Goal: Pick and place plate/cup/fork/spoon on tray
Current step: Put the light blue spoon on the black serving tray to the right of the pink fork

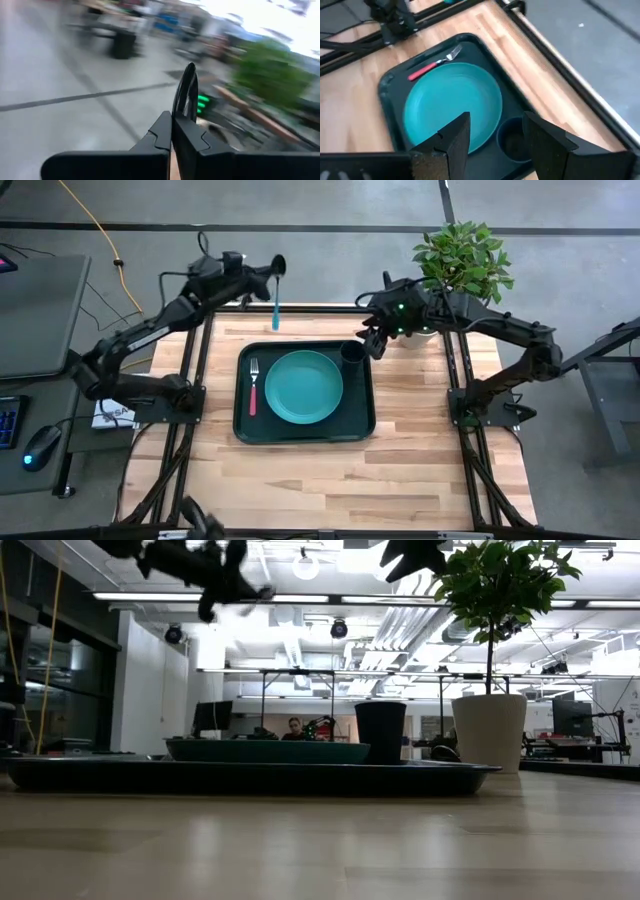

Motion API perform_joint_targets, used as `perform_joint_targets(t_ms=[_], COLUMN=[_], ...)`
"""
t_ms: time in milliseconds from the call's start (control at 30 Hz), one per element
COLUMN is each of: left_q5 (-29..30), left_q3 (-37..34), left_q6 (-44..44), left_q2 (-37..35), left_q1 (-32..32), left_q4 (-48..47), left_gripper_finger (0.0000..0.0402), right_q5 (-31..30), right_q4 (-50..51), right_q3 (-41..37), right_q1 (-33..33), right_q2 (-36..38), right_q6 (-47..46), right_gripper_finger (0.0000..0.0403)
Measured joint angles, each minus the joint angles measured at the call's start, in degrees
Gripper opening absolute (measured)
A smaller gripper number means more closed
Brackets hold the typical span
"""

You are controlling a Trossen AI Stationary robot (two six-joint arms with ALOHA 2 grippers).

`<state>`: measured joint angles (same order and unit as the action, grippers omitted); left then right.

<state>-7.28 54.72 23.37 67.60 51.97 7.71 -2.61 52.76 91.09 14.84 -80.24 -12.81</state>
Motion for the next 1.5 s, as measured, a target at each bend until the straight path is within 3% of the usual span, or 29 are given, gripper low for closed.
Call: perform_joint_targets(t_ms=[100,267,433,667,933,1167,1300,1500], left_q5=[-7.9,-6.7,5.6,19.5,26.1,34.9,37.4,40.5], left_q3=[0.0,-1.1,-11.2,-25.5,-27.6,-27.8,-27.8,-27.8], left_q6=[-1.5,-4.5,0.2,8.0,7.4,5.7,5.4,8.4], left_q2=[-3.7,-8.2,-12.6,-15.6,-15.7,-21.6,-24.1,-22.3], left_q1=[-2.6,-10.9,-20.5,-34.3,-41.9,-44.5,-45.9,-49.4], left_q4=[-1.3,-4.7,-0.2,17.6,20.9,14.9,13.3,13.2], left_gripper_finger=[0.0,0.0,0.0,0.0,0.0,0.0,0.0,0.0], right_q5=[3.9,11.4,13.1,12.5,12.5,12.0,11.9,11.2], right_q4=[-0.6,-4.4,-13.0,-29.5,-43.3,-35.5,-44.1,-78.1], right_q3=[0.0,0.0,0.0,0.0,-0.1,-0.4,-13.1,-37.6], right_q1=[0.8,0.8,-1.0,-4.0,-6.0,-6.6,-9.2,-12.7], right_q2=[0.2,-0.9,-3.4,-10.1,-19.4,-16.3,-9.5,0.0], right_q6=[1.0,1.5,-0.2,-6.6,-9.0,-6.0,-8.8,-25.0], right_gripper_finger=[0.0172,0.0172,0.0172,0.0172,0.0172,0.0171,0.0171,0.0171])
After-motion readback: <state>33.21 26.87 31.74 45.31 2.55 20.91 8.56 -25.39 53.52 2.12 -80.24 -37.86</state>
